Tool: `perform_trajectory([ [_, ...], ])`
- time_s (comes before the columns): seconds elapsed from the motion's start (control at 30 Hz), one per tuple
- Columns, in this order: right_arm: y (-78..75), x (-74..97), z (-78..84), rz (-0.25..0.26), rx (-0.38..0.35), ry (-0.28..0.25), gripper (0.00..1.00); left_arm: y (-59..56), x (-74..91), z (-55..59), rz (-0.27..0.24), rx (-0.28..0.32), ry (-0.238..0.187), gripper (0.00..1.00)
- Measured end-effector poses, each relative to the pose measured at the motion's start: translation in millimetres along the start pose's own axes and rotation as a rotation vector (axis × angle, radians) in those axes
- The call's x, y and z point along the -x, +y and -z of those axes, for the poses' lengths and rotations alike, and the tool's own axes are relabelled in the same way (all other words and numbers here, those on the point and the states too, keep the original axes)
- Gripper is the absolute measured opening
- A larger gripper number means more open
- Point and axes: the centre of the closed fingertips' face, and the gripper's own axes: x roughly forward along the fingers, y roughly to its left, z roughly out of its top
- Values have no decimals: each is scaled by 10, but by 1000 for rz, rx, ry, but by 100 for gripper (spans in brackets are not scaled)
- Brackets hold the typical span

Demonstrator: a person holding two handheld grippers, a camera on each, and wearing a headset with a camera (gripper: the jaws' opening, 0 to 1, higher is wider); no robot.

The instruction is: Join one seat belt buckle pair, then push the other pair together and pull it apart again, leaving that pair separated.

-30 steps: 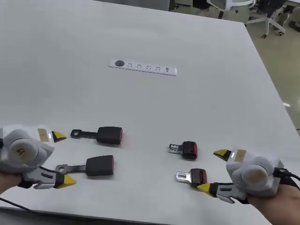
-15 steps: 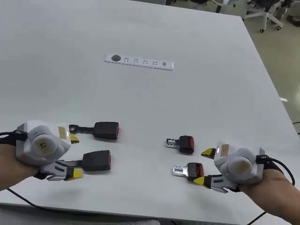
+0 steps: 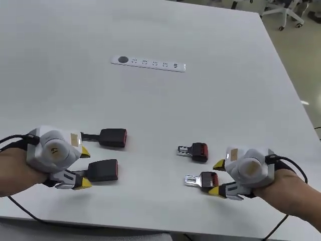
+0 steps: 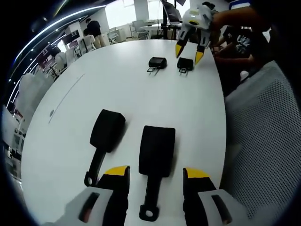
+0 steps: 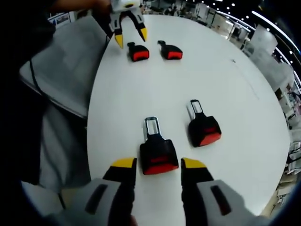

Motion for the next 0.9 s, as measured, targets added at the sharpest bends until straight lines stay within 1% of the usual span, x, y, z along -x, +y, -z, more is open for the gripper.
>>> perform_trajectory([
  [0.07,16,-28,32,-9,1,12,39,-17,-39,-3,17,-14,5,45],
  [0.13,21,-46,44,-15,12,19,39,-11,-69,5,21,-34,12,43],
  [0.2,18,-57,47,-21,11,20,39,10,-95,25,25,-40,19,41],
  [0.27,1,-72,47,-26,11,21,38,4,-103,27,33,-40,21,39],
  [0.37,-12,-95,33,-34,5,22,37,-12,-118,40,48,-57,35,37],
  [0.57,-25,-127,30,-45,18,32,37,15,-150,50,60,-91,59,31],
  [0.67,-24,-143,44,-43,50,54,36,24,-189,81,77,-118,80,31],
  [0.77,-39,-141,46,-51,47,58,36,42,-230,110,90,-133,89,31],
  [0.8,-39,-141,46,-55,43,57,35,45,-235,124,91,-154,101,31],
  [0.83,-31,-144,43,-61,45,56,35,50,-242,148,88,-216,130,31],
  [0.87,-28,-144,43,-65,54,56,35,47,-253,152,86,-238,138,31],
  [0.9,-32,-146,43,-71,54,58,35,35,-271,163,85,-233,146,31],
])
